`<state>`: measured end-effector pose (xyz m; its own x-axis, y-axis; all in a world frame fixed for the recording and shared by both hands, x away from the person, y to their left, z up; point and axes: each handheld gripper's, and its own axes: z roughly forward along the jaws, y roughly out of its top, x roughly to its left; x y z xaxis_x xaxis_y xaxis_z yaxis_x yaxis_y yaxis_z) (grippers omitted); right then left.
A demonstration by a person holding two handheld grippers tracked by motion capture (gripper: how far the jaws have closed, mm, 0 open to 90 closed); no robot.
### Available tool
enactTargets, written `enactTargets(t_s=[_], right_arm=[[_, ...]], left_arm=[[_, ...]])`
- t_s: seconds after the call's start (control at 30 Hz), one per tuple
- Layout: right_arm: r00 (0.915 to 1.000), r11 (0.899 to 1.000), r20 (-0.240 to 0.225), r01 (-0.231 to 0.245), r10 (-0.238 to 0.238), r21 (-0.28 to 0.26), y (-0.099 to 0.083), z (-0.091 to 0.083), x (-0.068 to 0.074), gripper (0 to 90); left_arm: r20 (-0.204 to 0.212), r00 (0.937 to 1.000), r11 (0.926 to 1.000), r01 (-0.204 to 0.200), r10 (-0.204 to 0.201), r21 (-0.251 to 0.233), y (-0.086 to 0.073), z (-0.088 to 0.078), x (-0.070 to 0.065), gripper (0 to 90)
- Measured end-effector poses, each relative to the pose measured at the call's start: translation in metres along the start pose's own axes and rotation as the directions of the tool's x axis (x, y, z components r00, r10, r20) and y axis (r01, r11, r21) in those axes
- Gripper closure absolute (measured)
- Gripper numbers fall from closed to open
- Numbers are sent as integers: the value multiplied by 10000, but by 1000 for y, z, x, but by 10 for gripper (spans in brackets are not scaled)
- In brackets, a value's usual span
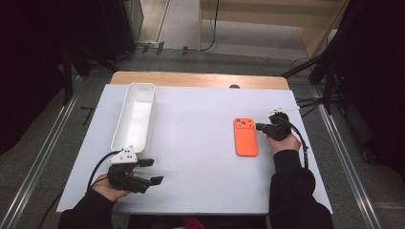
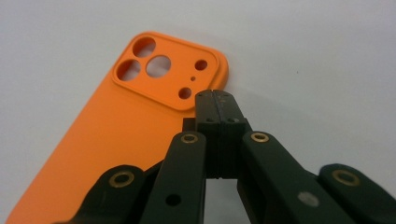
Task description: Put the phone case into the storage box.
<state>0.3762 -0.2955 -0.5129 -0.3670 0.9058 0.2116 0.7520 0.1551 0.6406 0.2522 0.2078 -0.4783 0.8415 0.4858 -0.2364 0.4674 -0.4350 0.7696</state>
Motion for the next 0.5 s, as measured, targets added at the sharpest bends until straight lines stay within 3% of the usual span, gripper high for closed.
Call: enactTargets(t_s=[0.5], right_arm=[[9987,9999,-499,-75,82,147,2,11,8,880]], left_arm=[[-136,9999,10000,-14,14,-36,-3,-3,-1,240]])
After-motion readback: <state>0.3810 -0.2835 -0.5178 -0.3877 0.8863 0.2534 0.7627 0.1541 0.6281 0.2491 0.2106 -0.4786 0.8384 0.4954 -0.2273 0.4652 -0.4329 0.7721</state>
